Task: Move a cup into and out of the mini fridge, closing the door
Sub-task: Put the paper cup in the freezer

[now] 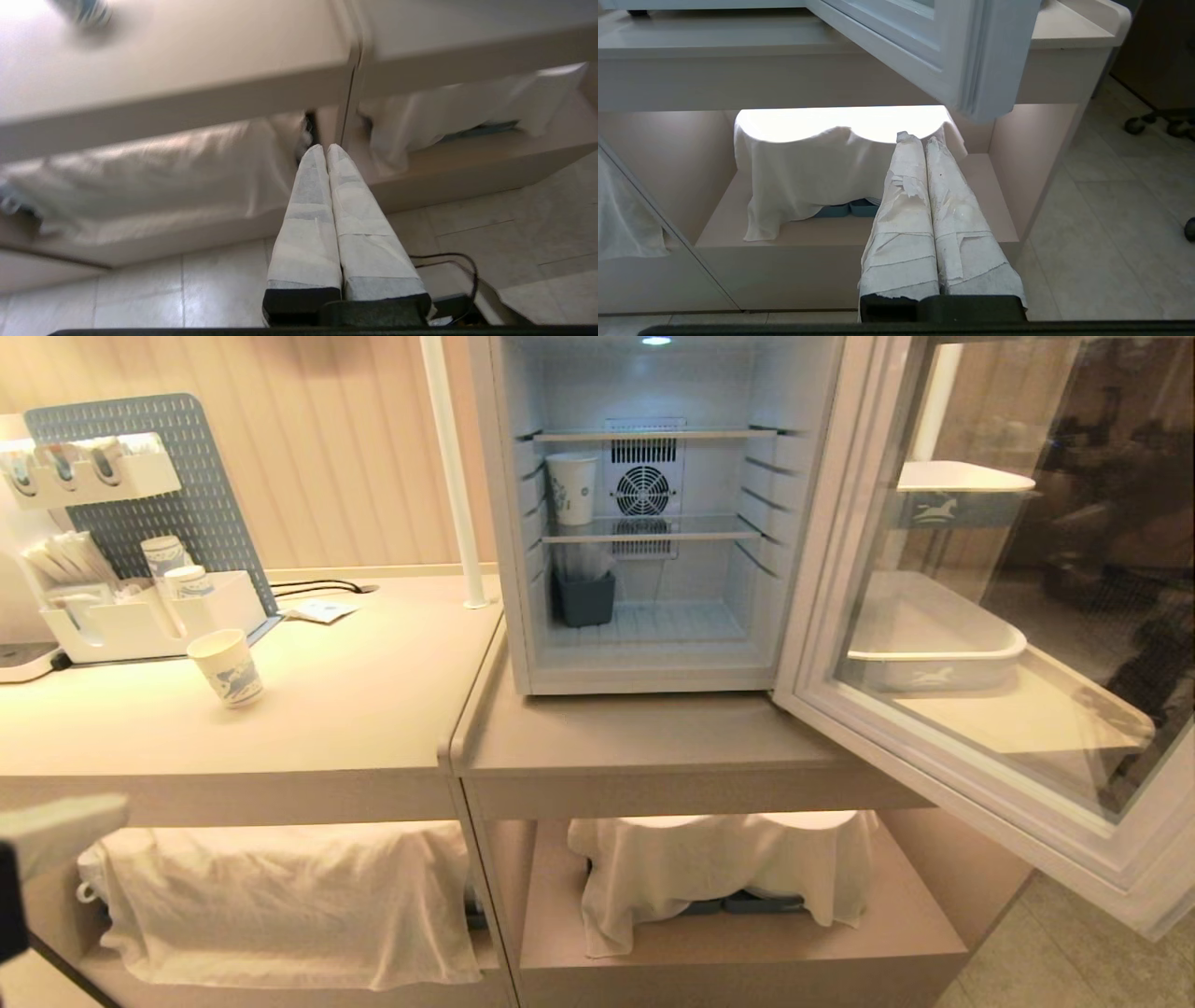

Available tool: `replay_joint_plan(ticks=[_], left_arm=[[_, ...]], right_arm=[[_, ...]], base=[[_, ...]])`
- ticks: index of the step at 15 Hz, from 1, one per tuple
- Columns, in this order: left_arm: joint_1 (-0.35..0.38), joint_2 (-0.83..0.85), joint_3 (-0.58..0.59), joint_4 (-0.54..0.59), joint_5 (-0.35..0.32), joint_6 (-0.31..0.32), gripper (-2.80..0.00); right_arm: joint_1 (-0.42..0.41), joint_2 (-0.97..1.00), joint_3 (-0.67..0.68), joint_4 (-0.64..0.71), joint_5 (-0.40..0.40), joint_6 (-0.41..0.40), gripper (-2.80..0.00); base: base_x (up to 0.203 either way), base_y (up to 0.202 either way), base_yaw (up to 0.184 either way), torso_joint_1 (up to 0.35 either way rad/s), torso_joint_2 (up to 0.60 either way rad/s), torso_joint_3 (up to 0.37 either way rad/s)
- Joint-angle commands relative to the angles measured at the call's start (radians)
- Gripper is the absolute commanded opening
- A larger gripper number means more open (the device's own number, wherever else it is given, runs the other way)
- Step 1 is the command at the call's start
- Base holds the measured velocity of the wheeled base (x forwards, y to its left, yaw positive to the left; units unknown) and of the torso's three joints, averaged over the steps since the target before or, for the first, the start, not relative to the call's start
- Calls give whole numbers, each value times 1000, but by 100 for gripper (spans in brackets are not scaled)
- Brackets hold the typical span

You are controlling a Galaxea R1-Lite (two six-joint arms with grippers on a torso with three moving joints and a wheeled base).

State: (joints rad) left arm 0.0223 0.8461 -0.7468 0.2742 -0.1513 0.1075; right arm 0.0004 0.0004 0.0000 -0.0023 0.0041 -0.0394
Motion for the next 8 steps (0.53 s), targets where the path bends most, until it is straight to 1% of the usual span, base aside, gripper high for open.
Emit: replay_joint_plan(ticks=[1, 2, 3, 4, 5, 6, 7, 8], left_arm=[[76, -335, 257, 12, -20, 16, -280], [78, -415, 356, -6, -44, 25, -280], [76, -488, 435, -34, -83, 40, -280], [72, -543, 512, -78, -109, 74, -280], [66, -568, 587, -157, -83, 98, -280], [59, -571, 653, -221, -2, 97, -280], [47, -582, 719, -269, 78, 79, -280], [29, -621, 752, -286, 107, 33, -280]], right_arm=[[1, -1, 0, -1, 1, -1, -280], [1, -1, -1, -1, 1, -1, -280], [1, 0, 0, -1, 1, -1, -280], [1, -1, 0, -1, 1, -1, -280], [1, -2, 0, -1, 1, -1, -280], [1, -2, -1, -1, 1, -1, -280], [1, -1, -2, -1, 1, -1, -280], [1, -2, -1, -1, 1, -1, -280]], base=[[0, 0, 0, 0, 0, 0], [0, 0, 0, 0, 0, 0], [0, 0, 0, 0, 0, 0], [0, 0, 0, 0, 0, 0], [0, 0, 0, 0, 0, 0], [0, 0, 0, 0, 0, 0], [0, 0, 0, 0, 0, 0], [0, 0, 0, 0, 0, 0]])
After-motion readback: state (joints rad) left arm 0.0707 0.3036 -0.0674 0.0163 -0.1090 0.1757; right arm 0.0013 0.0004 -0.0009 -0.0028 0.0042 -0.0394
